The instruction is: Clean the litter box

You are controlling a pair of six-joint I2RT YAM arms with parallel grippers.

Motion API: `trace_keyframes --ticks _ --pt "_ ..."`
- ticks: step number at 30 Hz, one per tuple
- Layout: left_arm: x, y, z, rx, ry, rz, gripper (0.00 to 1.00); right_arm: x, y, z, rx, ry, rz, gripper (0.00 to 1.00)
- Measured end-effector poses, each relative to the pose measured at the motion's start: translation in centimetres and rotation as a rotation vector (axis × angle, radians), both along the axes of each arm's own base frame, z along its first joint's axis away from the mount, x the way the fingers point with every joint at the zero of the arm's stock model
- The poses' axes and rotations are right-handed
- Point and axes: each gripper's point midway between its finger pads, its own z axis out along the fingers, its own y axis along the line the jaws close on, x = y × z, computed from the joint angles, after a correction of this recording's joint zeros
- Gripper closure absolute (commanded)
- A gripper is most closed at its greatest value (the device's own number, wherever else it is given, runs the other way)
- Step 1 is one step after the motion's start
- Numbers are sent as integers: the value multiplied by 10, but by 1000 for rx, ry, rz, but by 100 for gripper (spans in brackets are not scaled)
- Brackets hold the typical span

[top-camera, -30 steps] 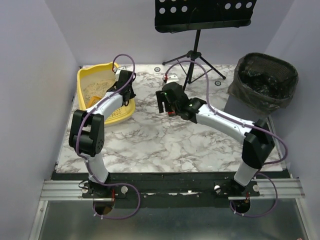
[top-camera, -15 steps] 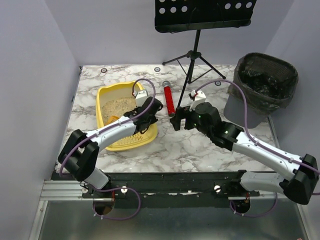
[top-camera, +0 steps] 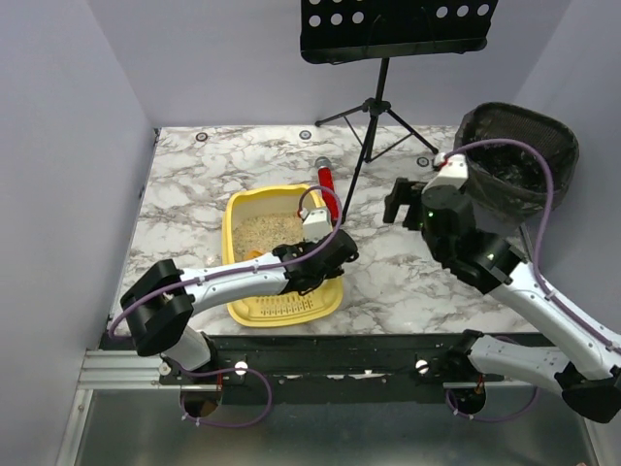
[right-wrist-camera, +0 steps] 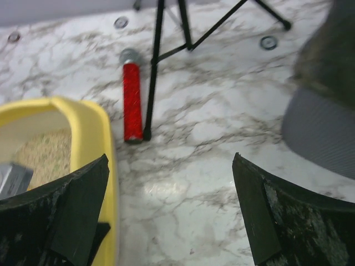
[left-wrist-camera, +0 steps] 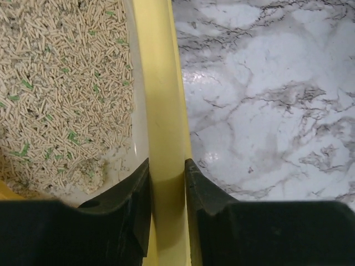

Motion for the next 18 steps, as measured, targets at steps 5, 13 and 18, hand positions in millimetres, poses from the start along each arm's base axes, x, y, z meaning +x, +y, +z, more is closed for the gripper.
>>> trace_keyframes --ticks 5,13,18 --pt "-12 -17 -3 -1 30 -47 1 20 -72 41 -27 -89 -208 0" --pt "-17 -3 49 -48 -68 -92 1 79 -128 61 -239 -38 -347 0" --pt "-20 35 125 -133 -292 -134 1 112 -132 66 -319 -3 -306 1"
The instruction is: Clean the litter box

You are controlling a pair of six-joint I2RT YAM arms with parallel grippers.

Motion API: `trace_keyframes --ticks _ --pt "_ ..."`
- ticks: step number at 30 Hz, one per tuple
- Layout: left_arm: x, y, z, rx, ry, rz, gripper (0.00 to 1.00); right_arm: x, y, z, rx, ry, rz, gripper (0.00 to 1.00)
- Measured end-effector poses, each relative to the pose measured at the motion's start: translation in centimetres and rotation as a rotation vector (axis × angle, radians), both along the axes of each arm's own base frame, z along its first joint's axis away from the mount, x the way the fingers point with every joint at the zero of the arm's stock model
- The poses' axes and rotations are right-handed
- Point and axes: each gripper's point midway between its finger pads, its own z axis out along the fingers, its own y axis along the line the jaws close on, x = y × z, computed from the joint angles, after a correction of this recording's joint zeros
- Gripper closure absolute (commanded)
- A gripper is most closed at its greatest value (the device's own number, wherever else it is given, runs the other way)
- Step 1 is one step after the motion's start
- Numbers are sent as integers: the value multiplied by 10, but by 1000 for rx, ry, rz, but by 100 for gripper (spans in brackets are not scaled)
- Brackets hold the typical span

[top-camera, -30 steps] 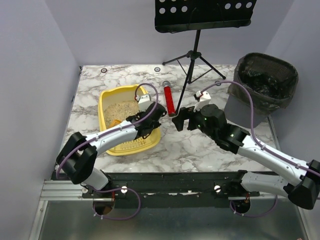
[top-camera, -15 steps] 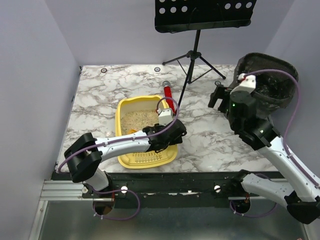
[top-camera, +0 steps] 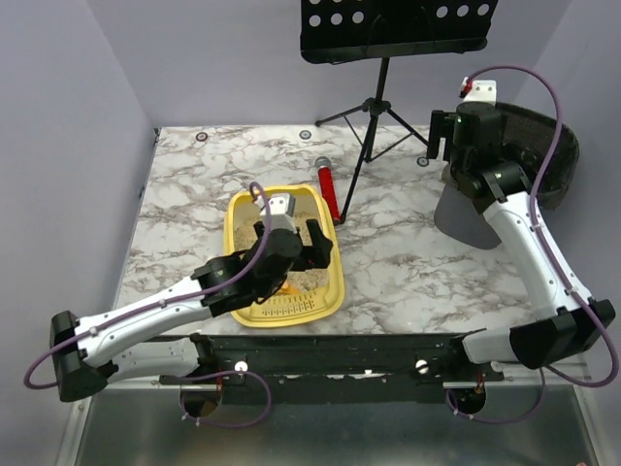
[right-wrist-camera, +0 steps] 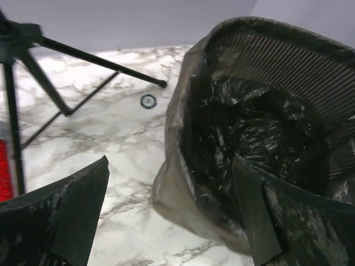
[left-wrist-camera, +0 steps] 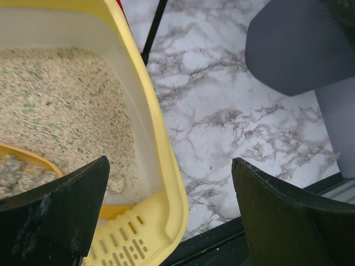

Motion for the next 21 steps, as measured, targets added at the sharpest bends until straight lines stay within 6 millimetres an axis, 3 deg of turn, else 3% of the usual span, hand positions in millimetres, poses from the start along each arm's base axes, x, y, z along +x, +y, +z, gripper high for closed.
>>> trace_keyframes --ticks 2,4,9,11,13,14,17,21 --pt "0 21 13 -13 -57 25 1 13 -8 -10 -27 41 -15 3" --pt "0 42 12 -13 -82 64 1 24 -17 -28 -61 111 -32 7" --pt "-2 82 -22 75 -47 141 1 39 -27 -80 -128 317 -35 53" --pt "-4 90 -29 107 -34 156 1 38 -28 -80 -135 334 -36 69" --pt "-6 99 -31 122 -32 179 1 32 -26 -81 -123 361 -26 77" --pt "-6 103 -31 125 -34 188 1 30 -23 -81 -113 373 -10 89" --pt "-6 110 -27 112 -47 211 1 21 -15 -82 -62 408 26 99" --pt "-6 115 -25 100 -55 234 1 2 -5 -84 3 458 78 99"
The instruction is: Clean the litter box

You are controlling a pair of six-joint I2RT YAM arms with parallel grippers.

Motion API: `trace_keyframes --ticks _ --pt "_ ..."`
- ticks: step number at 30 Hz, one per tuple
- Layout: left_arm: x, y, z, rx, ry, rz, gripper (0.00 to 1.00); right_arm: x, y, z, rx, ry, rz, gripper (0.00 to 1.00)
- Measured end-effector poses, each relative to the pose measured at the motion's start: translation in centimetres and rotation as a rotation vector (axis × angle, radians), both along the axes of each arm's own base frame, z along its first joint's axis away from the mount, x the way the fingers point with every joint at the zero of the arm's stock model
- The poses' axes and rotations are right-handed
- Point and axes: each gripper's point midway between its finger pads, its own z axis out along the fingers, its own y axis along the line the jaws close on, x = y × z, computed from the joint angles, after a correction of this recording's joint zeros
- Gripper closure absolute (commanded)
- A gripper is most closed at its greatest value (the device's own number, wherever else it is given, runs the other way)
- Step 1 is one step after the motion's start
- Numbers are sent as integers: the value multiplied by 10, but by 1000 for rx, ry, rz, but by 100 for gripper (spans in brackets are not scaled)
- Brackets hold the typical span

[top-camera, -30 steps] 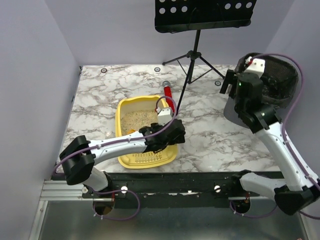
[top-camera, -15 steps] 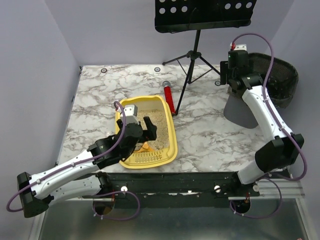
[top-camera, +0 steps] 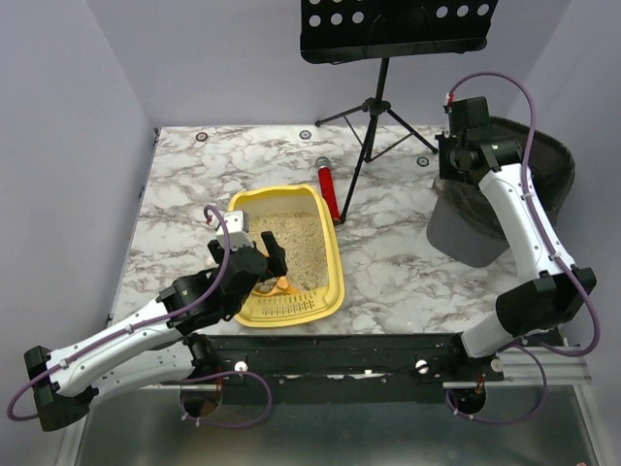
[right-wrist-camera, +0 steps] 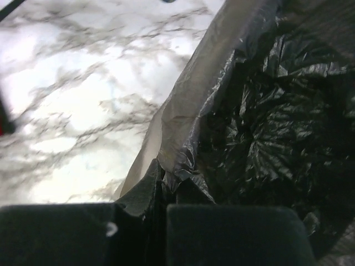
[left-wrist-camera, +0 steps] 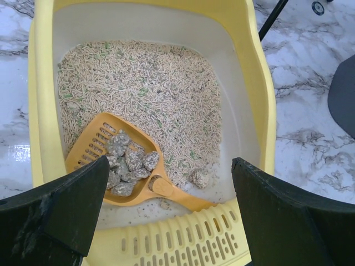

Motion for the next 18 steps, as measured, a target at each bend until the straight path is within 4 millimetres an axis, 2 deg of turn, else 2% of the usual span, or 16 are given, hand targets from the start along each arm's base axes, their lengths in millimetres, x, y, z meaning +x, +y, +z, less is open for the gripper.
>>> trace_keyframes --ticks 3,7,10,13,18 --pt "0 2 -1 1 -1 13 1 -19 15 6 79 8 78 99" --pt "2 5 0 1 -5 30 1 -58 40 25 192 -19 244 99" --pt "3 6 -1 0 -4 41 1 -87 67 36 256 -50 376 99" --pt "6 8 -4 6 5 58 1 -111 96 36 276 -42 504 99" --pt "16 18 -16 40 47 116 1 -130 131 21 270 7 657 99"
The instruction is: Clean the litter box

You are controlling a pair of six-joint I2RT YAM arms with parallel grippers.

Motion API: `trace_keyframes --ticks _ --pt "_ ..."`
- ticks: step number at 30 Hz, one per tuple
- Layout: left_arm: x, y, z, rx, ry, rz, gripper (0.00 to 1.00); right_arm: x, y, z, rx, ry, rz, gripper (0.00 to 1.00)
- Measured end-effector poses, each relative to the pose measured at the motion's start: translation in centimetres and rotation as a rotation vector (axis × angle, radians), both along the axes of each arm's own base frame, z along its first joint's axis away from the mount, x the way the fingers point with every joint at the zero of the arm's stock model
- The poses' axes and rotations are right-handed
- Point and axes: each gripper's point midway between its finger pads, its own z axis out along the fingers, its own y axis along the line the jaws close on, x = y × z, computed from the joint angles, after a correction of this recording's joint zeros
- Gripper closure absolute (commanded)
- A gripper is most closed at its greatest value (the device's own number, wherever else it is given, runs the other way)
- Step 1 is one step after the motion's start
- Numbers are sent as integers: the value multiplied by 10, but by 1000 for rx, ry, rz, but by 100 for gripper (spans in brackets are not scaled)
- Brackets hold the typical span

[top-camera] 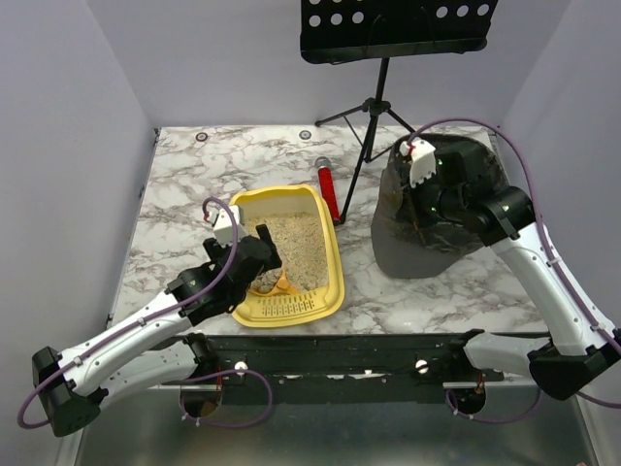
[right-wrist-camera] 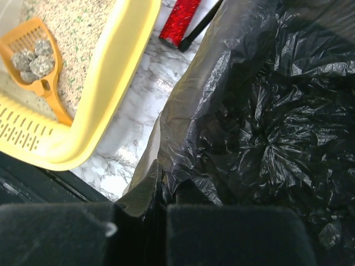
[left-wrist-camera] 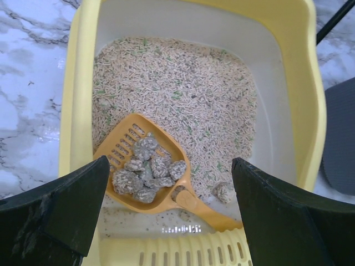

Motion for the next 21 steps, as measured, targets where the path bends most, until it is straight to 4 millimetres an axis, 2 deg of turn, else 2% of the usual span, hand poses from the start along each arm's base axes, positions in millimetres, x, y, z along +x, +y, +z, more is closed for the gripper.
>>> trace_keyframes --ticks 3,7,10,11,13,14,16,17,18,21 --pt "3 7 -7 15 31 26 1 -5 9 -7 -19 -4 65 99" --pt "0 6 -8 5 44 11 1 -9 18 -14 -40 -12 140 99" --pt "-1 7 -4 -14 34 7 1 -10 23 -19 -49 -21 184 88" --pt "-2 8 -2 -21 29 7 1 -11 24 -20 -49 -23 196 88" --pt "-3 9 3 -41 17 10 1 -12 25 -20 -49 -26 211 71" --pt "-4 10 5 -51 11 13 1 -13 25 -20 -47 -26 212 50" --pt "-4 11 7 -63 5 17 1 -16 27 -20 -23 -25 213 39" --pt "-4 11 8 -68 2 20 1 -16 28 -19 -14 -30 214 16" --pt "-4 11 8 -70 0 23 1 -17 29 -17 -3 -35 211 0" --pt "-3 12 8 -73 0 34 1 -17 27 -2 31 -65 168 0"
